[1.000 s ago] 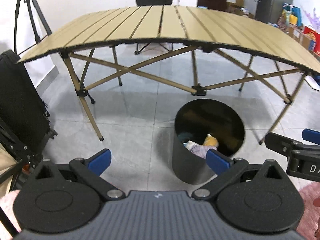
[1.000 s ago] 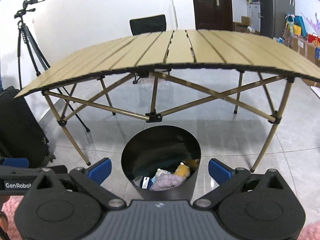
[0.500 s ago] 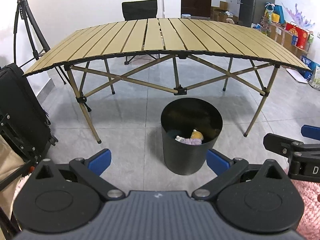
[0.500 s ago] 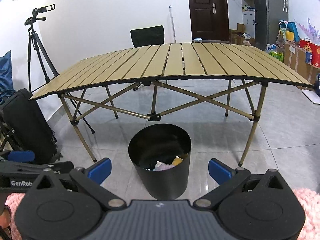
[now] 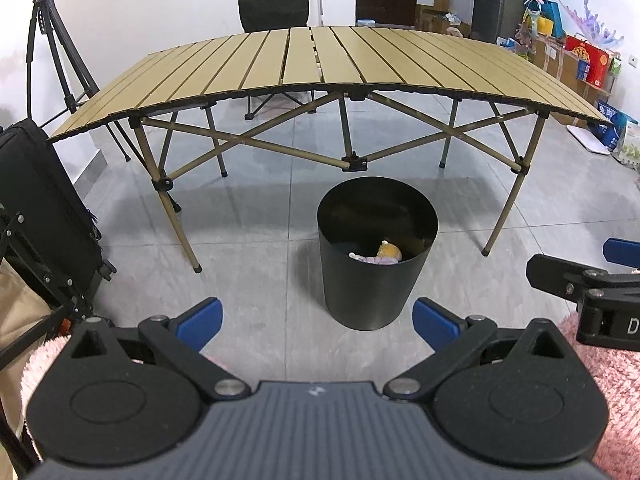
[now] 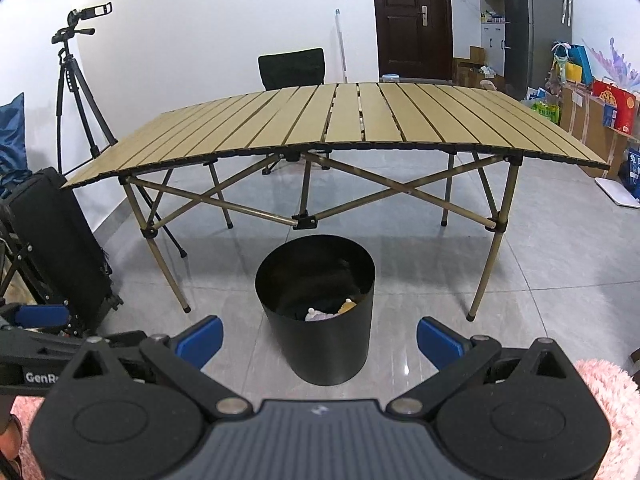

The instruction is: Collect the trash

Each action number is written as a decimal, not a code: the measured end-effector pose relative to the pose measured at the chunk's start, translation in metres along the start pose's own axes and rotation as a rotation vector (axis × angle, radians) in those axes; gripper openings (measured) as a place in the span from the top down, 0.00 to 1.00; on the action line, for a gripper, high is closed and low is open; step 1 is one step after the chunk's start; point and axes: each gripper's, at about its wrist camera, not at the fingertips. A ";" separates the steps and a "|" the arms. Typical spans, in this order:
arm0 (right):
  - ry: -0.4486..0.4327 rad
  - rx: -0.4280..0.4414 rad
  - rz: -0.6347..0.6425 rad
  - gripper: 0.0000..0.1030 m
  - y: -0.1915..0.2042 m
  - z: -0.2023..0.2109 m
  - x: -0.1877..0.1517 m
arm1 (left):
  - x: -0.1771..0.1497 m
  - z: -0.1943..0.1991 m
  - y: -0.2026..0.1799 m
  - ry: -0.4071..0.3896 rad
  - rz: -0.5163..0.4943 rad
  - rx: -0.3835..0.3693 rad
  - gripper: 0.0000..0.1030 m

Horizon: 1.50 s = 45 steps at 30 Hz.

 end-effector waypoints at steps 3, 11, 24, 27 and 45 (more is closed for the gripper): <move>0.003 0.000 -0.001 0.00 0.000 0.001 -0.001 | 0.000 0.000 0.000 -0.003 -0.001 0.001 0.00; 0.001 0.001 0.005 0.00 0.003 0.001 0.000 | 0.000 0.003 -0.002 -0.009 -0.004 -0.002 0.00; -0.005 0.001 0.006 0.00 0.004 0.002 -0.001 | 0.002 0.004 -0.001 -0.016 -0.007 -0.003 0.00; -0.008 0.004 0.005 0.00 0.003 0.003 -0.001 | 0.003 0.004 -0.001 -0.020 -0.008 -0.003 0.00; -0.014 0.005 0.008 0.00 0.002 0.006 -0.002 | 0.001 0.006 0.001 -0.043 0.006 -0.015 0.00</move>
Point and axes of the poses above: each gripper's, at about its wrist camera, not at the fingertips, and z roughly against the way its jaws point, y to its left, x to its top, and after that the axes turned 15 degrees about -y, right-handed
